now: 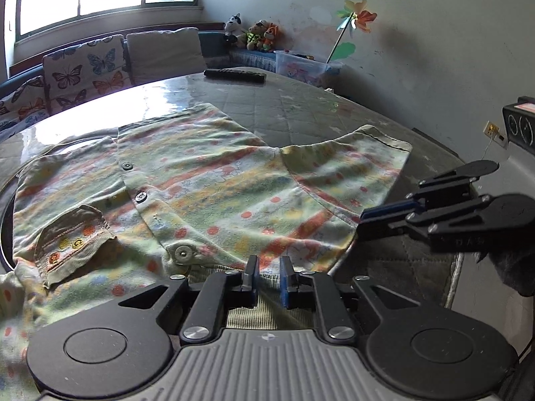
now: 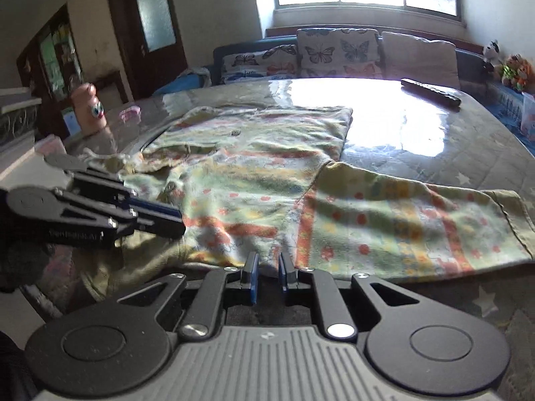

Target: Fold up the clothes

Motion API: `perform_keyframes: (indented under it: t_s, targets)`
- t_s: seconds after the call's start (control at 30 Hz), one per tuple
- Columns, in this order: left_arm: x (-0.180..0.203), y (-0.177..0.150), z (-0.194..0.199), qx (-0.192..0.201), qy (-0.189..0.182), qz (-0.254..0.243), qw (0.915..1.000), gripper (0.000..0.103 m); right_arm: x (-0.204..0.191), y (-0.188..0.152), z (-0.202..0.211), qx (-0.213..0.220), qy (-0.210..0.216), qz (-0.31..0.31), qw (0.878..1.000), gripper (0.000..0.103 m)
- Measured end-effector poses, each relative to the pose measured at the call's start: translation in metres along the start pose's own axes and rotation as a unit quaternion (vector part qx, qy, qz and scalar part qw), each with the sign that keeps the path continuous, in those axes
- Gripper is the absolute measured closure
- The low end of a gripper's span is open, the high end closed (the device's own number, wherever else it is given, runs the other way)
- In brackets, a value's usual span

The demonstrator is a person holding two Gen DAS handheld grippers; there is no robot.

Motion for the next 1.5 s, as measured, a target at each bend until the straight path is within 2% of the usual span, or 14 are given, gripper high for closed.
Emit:
perform_keyframes:
  t_s: [0.13, 0.2, 0.23, 0.27, 0.47, 0.63, 0.8, 1.1, 1.17, 1.2, 1.23, 1.37, 1.5]
  targets:
    - [0.0, 0.001, -0.001, -0.001, 0.0, -0.001, 1.0, 0.085, 0.033, 0.001, 0.007, 0.015, -0.046, -0.045, 0.998, 0.084]
    - [0.002, 0.001, -0.001, 0.0, 0.001, -0.002, 1.0, 0.078, 0.059, 0.0, 0.01, 0.022, -0.081, -0.076, 0.994, 0.082]
    - [0.002, 0.001, -0.001, 0.001, 0.001, -0.003, 1.0, 0.071, 0.07, 0.0, 0.011, 0.024, -0.096, -0.087, 0.991, 0.081]
    - [0.003, 0.001, -0.001, 0.001, 0.002, -0.004, 1.0, 0.066, 0.081, -0.001, 0.012, 0.027, -0.112, -0.097, 0.989, 0.08]
    - [0.006, 0.001, -0.001, 0.002, 0.003, -0.007, 1.0, 0.059, 0.162, -0.009, 0.009, 0.031, -0.219, -0.145, 0.964, 0.08]
    - [0.006, 0.001, 0.0, 0.001, 0.007, -0.006, 1.0, 0.056, 0.198, -0.015, 0.012, 0.033, -0.262, -0.169, 0.95, 0.08]
    - [0.007, 0.002, 0.001, 0.002, 0.009, -0.008, 0.9999, 0.055, 0.211, -0.016, 0.02, 0.048, -0.271, -0.192, 0.942, 0.078]
    - [-0.001, 0.007, 0.016, 0.019, 0.029, -0.004, 0.9994, 0.047, 0.216, -0.012, 0.006, 0.048, -0.27, -0.203, 0.94, 0.076]
    - [-0.005, 0.008, 0.019, 0.023, 0.035, -0.002, 0.9991, 0.044, 0.215, -0.011, 0.005, 0.05, -0.273, -0.203, 0.939, 0.081]
    - [-0.007, 0.008, 0.02, 0.024, 0.039, 0.0, 0.999, 0.043, 0.216, -0.01, 0.005, 0.051, -0.273, -0.206, 0.938, 0.091]
    - [-0.009, 0.008, 0.022, 0.025, 0.043, 0.003, 0.9988, 0.041, 0.217, -0.009, 0.006, 0.052, -0.271, -0.21, 0.938, 0.095]
    - [-0.018, 0.007, 0.028, 0.03, 0.057, 0.013, 0.9978, 0.033, 0.216, 0.001, 0.017, 0.071, -0.266, -0.212, 0.938, 0.098]
    - [-0.026, 0.003, 0.032, 0.031, 0.074, 0.02, 0.9966, 0.033, 0.202, 0.025, 0.033, 0.101, -0.243, -0.198, 0.944, 0.099]
Point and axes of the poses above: each gripper's, at about its wrist camera, not at the fingertips, and z roughly against the way its jaws point, x to its right, y to its top, the point moved 8 cm from there along -z, roughly the way its jaws point, and after that the axes turned 8 degrees about -y, right-handed, at the moved point
